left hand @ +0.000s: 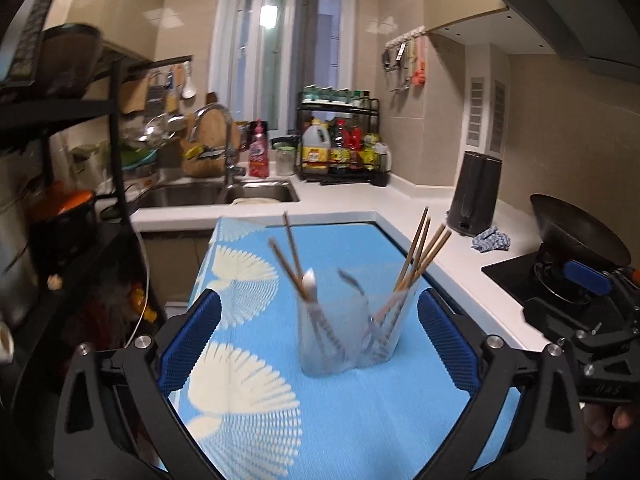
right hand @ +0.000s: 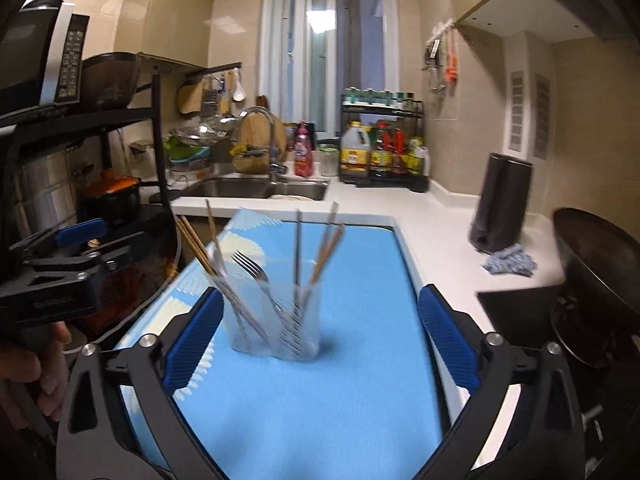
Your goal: Organize utensils
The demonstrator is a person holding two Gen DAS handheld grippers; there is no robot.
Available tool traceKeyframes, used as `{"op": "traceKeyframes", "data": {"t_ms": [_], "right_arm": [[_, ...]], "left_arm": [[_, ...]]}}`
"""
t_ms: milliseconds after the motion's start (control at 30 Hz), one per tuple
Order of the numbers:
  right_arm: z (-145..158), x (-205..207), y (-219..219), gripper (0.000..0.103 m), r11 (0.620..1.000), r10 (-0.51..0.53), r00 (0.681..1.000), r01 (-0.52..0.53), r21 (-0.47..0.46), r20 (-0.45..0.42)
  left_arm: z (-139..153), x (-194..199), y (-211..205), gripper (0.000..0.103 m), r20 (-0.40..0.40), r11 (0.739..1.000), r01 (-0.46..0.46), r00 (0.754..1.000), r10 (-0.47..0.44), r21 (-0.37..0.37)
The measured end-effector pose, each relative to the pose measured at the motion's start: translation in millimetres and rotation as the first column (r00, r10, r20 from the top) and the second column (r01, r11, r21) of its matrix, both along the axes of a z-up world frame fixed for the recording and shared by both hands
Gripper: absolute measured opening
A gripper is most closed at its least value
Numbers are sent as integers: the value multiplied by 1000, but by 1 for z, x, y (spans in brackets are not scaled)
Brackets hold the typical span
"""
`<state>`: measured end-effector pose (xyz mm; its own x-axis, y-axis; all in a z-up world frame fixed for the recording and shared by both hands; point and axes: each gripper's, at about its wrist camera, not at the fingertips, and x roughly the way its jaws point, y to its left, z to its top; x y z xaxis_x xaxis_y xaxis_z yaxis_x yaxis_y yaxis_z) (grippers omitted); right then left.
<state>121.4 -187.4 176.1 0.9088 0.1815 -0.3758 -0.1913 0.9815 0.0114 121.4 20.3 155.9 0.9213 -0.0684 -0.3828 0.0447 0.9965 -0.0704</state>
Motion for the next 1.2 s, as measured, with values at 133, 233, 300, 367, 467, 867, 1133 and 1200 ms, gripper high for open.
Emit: {"op": "traceKeyframes", "data": {"t_ms": [133,233,300,367,467,867,1133,1200], "right_arm": [[-21,-4,-13,98,999,-53,997,53,-2,-51],[-35,-7,-16,98,999,-51,997,51,-6,-52],[-43,-10,-16,98,999,-49,998,49,8,-43],[-50,-10,-14,98,999,-45,998,45,20,-36],[-54,-13,-5,98,1000,-22,999,21,-21,-23],[-60,-13,-3,98,1000,-11,1000,11,18,-25],[-58,-16,0,98,1000,-7,1000,7,11,-16],[-57,-17,0,98,1000,-10,1000,11,14,-14]], "left_arm": [[-40,-11,-4,96,-64,996,-77,995,73,-49],[-64,-12,-6,96,-133,995,-94,987,89,-38],[-72,-18,-8,96,-132,996,-86,988,83,-20],[-75,-21,-10,96,-129,997,-77,989,74,-14],[-79,-23,-10,96,-137,997,-78,988,75,-15],[-82,-30,-7,96,-137,994,-106,985,103,-12],[-82,-34,-8,96,-128,995,-100,987,97,-18],[-82,-34,-9,96,-132,995,-100,987,96,-21]]}}
